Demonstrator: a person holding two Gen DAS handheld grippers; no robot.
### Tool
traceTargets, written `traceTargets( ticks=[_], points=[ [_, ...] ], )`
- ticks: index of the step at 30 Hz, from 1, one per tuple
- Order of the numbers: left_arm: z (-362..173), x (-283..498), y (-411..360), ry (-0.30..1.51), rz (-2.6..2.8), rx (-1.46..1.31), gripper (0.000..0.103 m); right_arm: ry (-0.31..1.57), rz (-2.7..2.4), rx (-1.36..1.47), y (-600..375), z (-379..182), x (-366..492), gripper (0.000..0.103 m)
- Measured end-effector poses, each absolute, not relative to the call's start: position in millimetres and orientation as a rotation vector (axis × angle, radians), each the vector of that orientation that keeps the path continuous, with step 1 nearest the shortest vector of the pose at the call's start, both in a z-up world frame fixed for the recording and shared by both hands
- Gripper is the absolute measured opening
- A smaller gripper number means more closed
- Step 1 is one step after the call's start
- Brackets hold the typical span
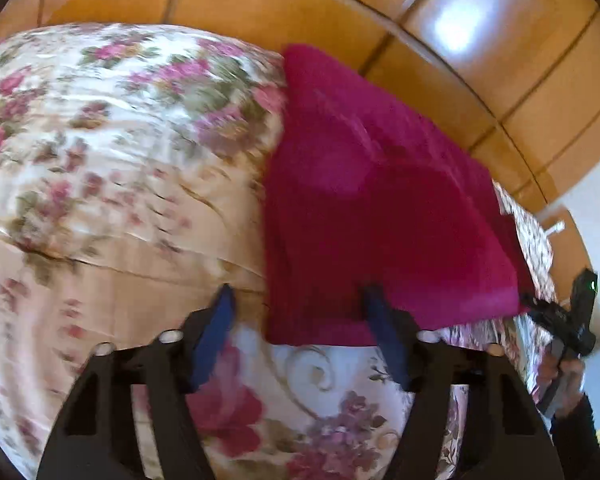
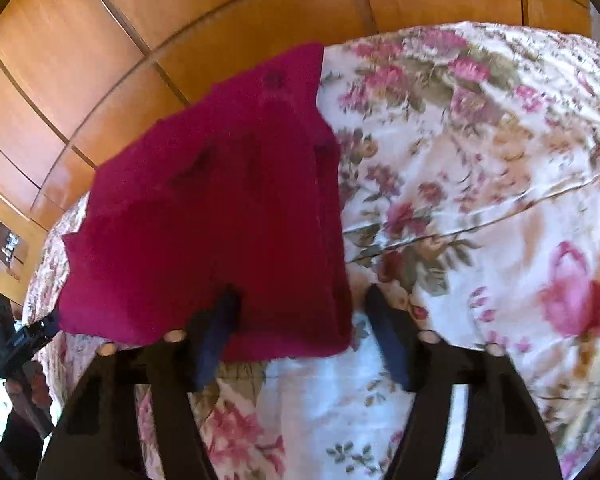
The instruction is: Fold small clothes
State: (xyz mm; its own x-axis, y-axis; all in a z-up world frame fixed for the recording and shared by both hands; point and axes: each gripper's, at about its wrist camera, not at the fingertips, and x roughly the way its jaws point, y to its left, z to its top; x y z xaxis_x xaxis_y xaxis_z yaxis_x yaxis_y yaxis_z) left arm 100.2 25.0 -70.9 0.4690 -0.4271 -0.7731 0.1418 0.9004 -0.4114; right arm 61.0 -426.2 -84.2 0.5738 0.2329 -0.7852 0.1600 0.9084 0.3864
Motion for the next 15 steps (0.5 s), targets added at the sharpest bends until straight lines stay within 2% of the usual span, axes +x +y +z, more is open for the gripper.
traceTargets(
  ticks=[1, 2, 4, 8, 15],
  points=[
    [-72, 102, 17, 1.044, -0.366, -0.280, 0.034, 0.969, 0.053, 0.456, -424, -84, 63, 0.042],
    [-71, 102, 15, 1.052, -0.360, -0.272, 0.024, 0.973, 0.065, 0.464, -423, -82, 64, 0.028],
    [-67, 101, 15, 1.054, -0.363, -0.274, 0.019, 0.975, 0.063, 0.438, -418, -74, 59, 0.022],
    [-54, 87, 22, 1.021, -0.384, -0.255, 0.015, 0.950, 0.090, 0.441, -413, -58, 34, 0.019],
    [-44, 32, 41, 1.038, -0.420, -0.289, 0.015, 0.974, 0.120, 0.509, -405, -56, -32, 0.019]
  ],
)
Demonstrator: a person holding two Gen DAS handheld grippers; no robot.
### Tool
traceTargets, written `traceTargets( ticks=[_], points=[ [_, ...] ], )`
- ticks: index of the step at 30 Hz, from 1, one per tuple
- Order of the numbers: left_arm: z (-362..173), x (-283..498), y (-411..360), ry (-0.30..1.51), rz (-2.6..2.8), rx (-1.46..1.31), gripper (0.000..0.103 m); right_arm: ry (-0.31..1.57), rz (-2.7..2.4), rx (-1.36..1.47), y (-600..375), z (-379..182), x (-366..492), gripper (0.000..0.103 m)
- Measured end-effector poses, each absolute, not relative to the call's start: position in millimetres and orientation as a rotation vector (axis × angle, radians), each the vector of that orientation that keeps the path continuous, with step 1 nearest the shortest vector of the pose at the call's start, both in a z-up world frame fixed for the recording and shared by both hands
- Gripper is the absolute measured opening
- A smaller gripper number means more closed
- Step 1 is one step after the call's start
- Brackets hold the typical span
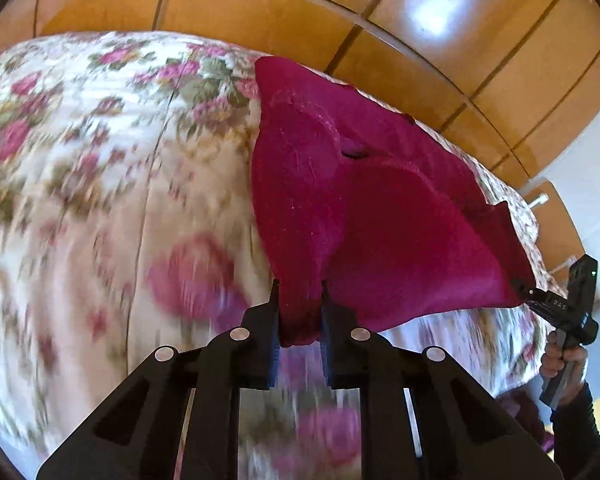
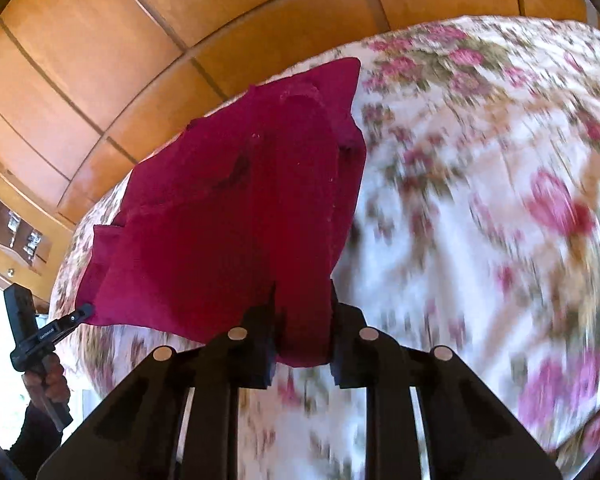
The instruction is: Fold small clothes
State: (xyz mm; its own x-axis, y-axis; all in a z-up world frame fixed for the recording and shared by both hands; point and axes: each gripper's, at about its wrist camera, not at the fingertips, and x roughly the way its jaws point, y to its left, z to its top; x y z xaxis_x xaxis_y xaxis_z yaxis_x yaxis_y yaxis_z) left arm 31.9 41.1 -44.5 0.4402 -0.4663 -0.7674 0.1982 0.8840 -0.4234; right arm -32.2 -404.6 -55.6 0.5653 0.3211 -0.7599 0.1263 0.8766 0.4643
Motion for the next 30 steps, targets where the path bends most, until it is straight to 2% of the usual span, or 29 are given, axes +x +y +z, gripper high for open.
traceTargets(
  ticks=[8, 10, 11, 12, 14, 17, 20, 22, 24, 25, 26, 28, 30],
  points=[
    [-48, -52, 51, 1.066, -0.422, -0.265, 0.016, 1.057, 0.131, 0.471, -391, -61, -103, 0.020],
    [-45, -53, 48, 1.045, -0.422, -0.242, 0.016, 1.053, 0.114, 0.441, -390, -57, -98, 0.029],
    [-40, -51, 46, 1.022, -0.416, -0.225, 0.021, 1.044, 0.096, 0.427, -392, -53, -93, 0.037],
    [-38, -47, 46, 1.010, -0.413, -0.220, 0.025, 1.026, 0.078, 0.417, -394, -50, -88, 0.052],
    [-30, -38, 47, 0.979, -0.410, -0.215, 0.041, 0.983, 0.054, 0.398, -399, -43, -76, 0.058],
    [-23, -19, 48, 0.928, -0.374, -0.203, 0.062, 0.935, 0.015, 0.372, -402, -38, -51, 0.058],
    [-25, 6, 47, 0.922, -0.370, -0.201, 0.063, 0.931, -0.010, 0.327, -399, -40, -29, 0.055],
    [-27, 19, 44, 0.933, -0.350, -0.177, 0.063, 0.943, -0.011, 0.298, -393, -46, -15, 0.041],
    [-32, 30, 40, 0.935, -0.359, -0.180, 0.048, 0.962, -0.002, 0.276, -389, -51, -10, 0.020],
    [-35, 35, 39, 0.956, -0.380, -0.195, 0.030, 0.966, -0.004, 0.253, -386, -52, -10, 0.017],
    [-37, 37, 38, 0.965, -0.394, -0.206, 0.020, 0.963, -0.012, 0.236, -385, -51, -13, 0.009],
    [-34, 35, 39, 0.938, -0.399, -0.212, 0.007, 0.944, -0.019, 0.237, -386, -44, -19, 0.008],
    [-28, 29, 42, 0.909, -0.416, -0.220, 0.007, 0.912, -0.015, 0.245, -390, -32, -29, 0.007]
  ],
)
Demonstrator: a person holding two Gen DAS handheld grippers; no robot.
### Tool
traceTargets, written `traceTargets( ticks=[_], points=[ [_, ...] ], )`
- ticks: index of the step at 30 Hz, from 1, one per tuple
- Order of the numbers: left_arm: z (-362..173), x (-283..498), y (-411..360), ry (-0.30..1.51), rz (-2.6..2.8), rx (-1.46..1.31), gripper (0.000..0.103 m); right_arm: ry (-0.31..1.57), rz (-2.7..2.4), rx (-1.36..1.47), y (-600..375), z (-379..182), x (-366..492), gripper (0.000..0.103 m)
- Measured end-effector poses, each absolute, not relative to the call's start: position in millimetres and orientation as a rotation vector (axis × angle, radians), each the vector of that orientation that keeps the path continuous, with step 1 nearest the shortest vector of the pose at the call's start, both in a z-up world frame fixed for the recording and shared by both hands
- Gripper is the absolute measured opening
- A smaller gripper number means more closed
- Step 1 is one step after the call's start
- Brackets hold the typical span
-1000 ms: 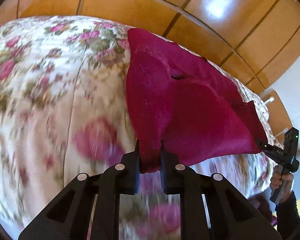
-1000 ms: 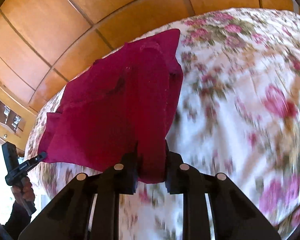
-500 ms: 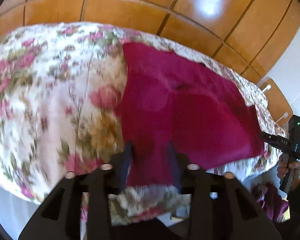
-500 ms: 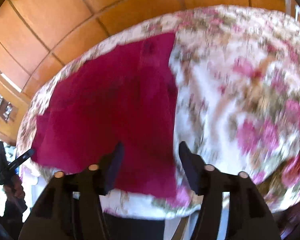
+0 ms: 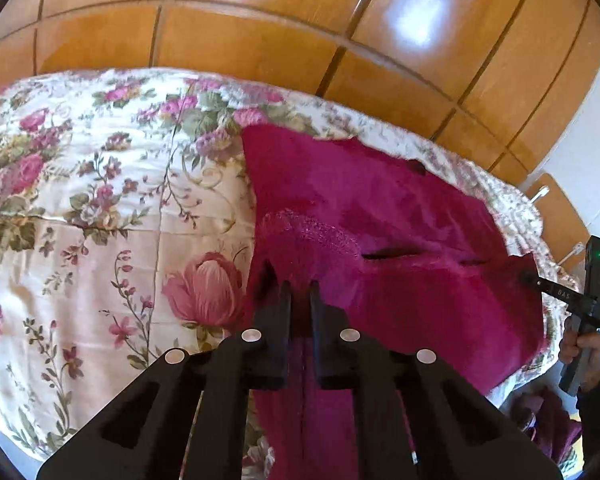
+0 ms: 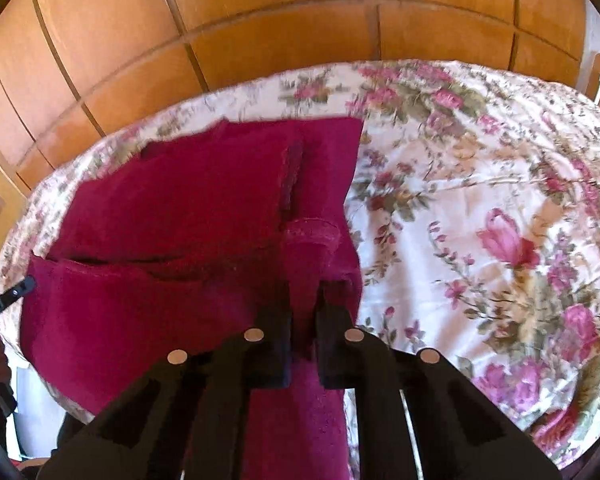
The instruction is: Fold small clothes
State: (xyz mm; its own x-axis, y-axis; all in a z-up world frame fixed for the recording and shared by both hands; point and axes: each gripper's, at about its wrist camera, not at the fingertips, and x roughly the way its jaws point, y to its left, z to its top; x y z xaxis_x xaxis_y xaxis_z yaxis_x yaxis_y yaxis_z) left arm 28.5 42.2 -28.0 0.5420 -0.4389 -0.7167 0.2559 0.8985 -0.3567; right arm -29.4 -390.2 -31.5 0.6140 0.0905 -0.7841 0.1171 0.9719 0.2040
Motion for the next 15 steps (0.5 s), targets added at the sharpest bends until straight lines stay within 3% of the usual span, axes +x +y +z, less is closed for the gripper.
traceTargets(
  ticks=[7, 15],
  points=[
    [18, 20, 57, 0.771, -0.442, -0.284, 0.006, 0.766, 0.015, 0.295, -398, 27, -32, 0.007],
    [41, 112, 33, 0.708, -0.354, -0.197, 0.006, 0.721, -0.038, 0.337, -420, 33, 67, 0.007]
  ],
)
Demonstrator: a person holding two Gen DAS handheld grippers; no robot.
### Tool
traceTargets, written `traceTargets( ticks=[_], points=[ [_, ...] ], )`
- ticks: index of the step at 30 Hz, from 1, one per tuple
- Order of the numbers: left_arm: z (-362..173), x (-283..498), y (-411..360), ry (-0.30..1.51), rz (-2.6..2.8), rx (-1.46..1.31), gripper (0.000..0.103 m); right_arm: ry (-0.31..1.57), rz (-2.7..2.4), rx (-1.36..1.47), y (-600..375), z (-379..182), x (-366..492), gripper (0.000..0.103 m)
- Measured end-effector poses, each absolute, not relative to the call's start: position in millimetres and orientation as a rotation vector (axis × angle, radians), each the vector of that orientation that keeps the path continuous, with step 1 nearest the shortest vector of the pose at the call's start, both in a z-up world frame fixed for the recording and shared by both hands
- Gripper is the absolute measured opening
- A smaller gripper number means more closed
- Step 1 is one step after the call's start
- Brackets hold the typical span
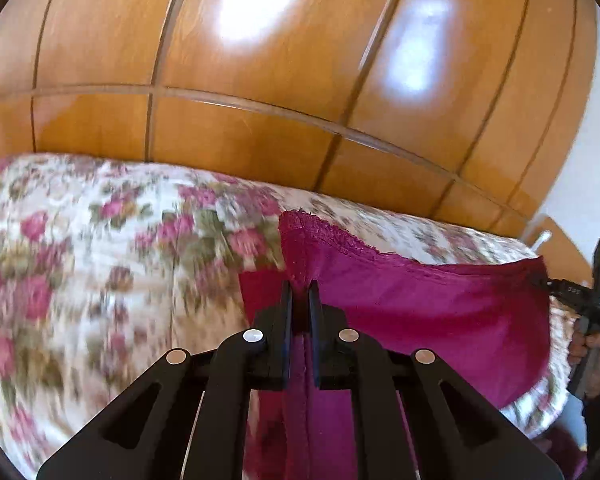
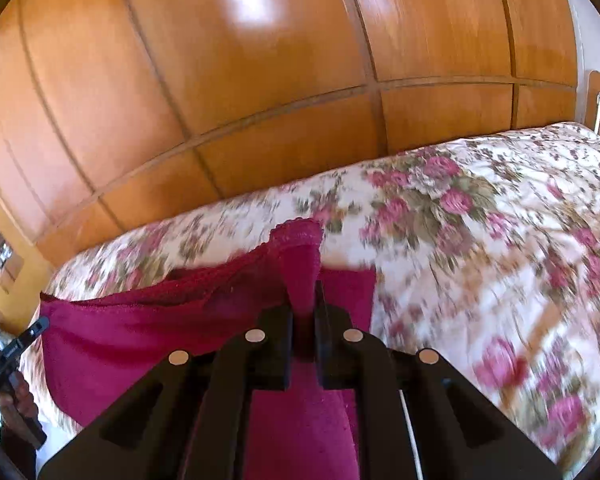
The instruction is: Fold small clothes
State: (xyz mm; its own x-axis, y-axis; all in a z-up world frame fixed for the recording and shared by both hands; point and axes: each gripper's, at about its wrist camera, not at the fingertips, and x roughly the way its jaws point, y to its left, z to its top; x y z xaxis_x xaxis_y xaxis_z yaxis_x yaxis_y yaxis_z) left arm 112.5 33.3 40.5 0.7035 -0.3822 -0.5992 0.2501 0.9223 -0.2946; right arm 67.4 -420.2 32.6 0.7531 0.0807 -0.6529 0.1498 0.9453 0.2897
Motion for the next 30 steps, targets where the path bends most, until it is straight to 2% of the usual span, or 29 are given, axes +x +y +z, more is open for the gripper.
traceTargets(
  ticks=[4, 10, 11, 13, 14, 15, 17, 19, 24, 26, 28, 30],
  points=[
    [22, 169, 15, 0.767, -0.279, -0.138, 0.006, 0.824, -0.102, 0.335, -423, -3, 133, 0.007],
    [-51, 220, -9, 0.988, -0.173, -0.014, 0.007, 0.983, -0.149, 0.342, -428, -73, 168, 0.009],
    [-58, 221, -8, 0.993, -0.170, -0.006, 0.007, 0.971, -0.146, 0.350, -430, -73, 165, 0.013],
    [-57, 218, -3, 0.981, -0.180, -0.018, 0.009, 0.962, -0.128, 0.374, -435, -67, 155, 0.032],
    [-54, 216, 2, 0.983, -0.178, -0.032, 0.016, 0.947, -0.117, 0.378, -438, -61, 147, 0.043],
    [-51, 212, 7, 0.986, -0.168, -0.043, 0.022, 0.930, -0.107, 0.378, -441, -53, 134, 0.050],
    [-42, 196, 21, 0.972, -0.162, -0.080, 0.043, 0.916, -0.082, 0.406, -447, -43, 114, 0.055],
    [-36, 175, 35, 0.960, -0.185, -0.133, 0.049, 0.906, -0.032, 0.467, -454, -37, 84, 0.055],
    [-34, 110, 57, 0.965, -0.294, -0.261, 0.051, 0.939, 0.061, 0.563, -458, -47, 1, 0.057],
    [-37, 82, 60, 0.969, -0.340, -0.292, 0.064, 0.961, 0.076, 0.569, -451, -55, -20, 0.057],
    [-42, 57, 58, 0.973, -0.395, -0.319, 0.066, 0.976, 0.097, 0.578, -442, -65, -37, 0.057],
    [-48, 45, 52, 0.980, -0.419, -0.310, 0.066, 0.990, 0.098, 0.571, -435, -74, -42, 0.051]
  ],
)
